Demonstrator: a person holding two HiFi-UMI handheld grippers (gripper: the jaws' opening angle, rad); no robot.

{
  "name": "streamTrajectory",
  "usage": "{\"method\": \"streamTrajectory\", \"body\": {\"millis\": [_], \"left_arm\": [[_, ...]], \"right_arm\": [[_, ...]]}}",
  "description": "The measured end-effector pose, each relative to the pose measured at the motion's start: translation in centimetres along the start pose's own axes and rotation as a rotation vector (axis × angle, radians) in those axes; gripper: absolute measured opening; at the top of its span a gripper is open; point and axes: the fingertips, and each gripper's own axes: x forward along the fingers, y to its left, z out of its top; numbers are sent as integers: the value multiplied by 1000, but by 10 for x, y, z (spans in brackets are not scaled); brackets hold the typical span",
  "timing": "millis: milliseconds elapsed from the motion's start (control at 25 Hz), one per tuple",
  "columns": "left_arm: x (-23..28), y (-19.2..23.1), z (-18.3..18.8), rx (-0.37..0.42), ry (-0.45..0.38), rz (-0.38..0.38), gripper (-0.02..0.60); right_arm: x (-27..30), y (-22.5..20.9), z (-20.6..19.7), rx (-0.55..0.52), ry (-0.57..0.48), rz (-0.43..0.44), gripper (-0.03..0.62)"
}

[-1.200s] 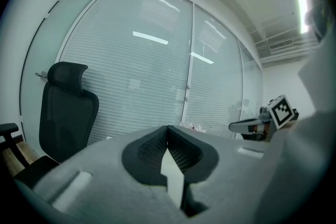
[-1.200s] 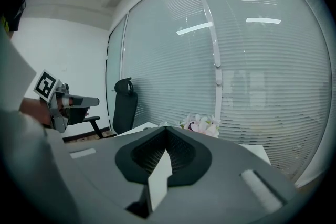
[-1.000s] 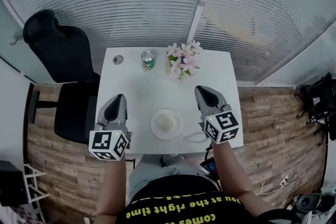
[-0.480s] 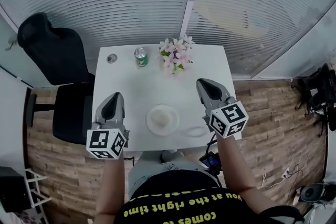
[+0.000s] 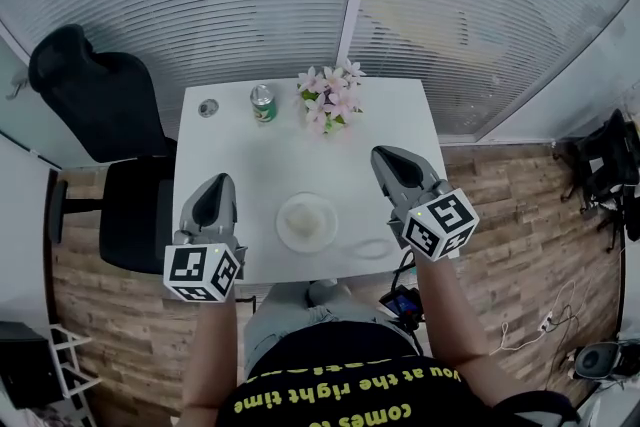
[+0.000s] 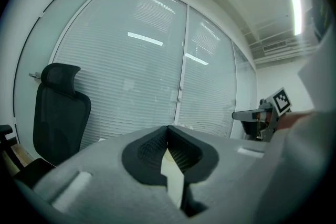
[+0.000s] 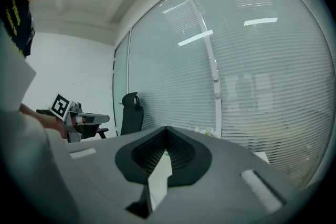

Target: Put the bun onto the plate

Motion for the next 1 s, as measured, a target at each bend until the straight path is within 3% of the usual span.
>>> {"method": "streamTrajectory", "body": {"millis": [1000], "left_arm": [[-1, -2, 0, -5, -1, -1, 2]], "right_arm": [[-6, 4, 2, 41, -23, 42, 8]]}}
